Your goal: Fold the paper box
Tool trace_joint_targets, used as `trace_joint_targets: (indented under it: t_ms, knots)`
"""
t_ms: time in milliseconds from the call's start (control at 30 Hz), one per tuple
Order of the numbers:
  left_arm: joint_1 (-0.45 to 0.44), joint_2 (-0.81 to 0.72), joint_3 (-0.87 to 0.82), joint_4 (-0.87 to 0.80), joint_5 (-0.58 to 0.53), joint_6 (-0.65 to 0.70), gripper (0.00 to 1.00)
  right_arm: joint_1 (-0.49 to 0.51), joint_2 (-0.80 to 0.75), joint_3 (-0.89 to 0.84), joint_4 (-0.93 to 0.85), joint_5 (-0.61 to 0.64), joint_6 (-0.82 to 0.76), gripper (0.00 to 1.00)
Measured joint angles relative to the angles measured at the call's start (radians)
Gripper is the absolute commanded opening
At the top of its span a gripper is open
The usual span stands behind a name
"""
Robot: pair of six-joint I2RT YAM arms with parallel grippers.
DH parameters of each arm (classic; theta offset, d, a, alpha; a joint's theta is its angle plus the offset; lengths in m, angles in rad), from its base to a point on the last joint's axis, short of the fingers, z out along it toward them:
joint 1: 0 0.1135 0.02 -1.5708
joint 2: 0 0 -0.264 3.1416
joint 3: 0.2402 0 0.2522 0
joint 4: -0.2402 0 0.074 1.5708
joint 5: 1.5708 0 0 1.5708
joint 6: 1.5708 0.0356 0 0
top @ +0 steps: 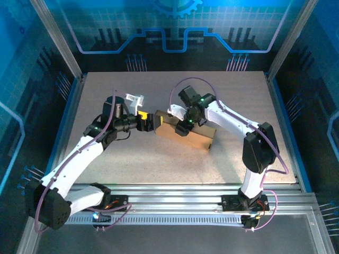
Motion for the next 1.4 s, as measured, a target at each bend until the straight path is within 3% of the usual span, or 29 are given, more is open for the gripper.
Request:
trace_joint_targets:
  t_ms: [167,633,833,1133,1400]
  knots:
    - [0.037,-0.047,0.000,-0.016,-0.002,0.000,1.00,0.025,-0.011,-0.014,0.023,0.041,0.005,0.48]
    - [0.150,-0.128,0.000,-0.090,0.009,-0.003,1.00,0.056,-0.008,-0.019,0.171,0.370,-0.046,0.47]
    - [0.162,-0.153,-0.001,-0.093,0.011,-0.005,0.99,0.057,0.091,-0.017,0.343,0.522,-0.123,0.48]
    - [0.163,-0.166,-0.042,-0.089,0.023,-0.030,1.00,0.069,0.173,-0.064,0.607,0.674,-0.221,0.60]
    - [0.164,-0.166,-0.090,-0.064,0.035,-0.060,0.99,0.090,0.175,-0.098,0.622,0.673,-0.216,0.75]
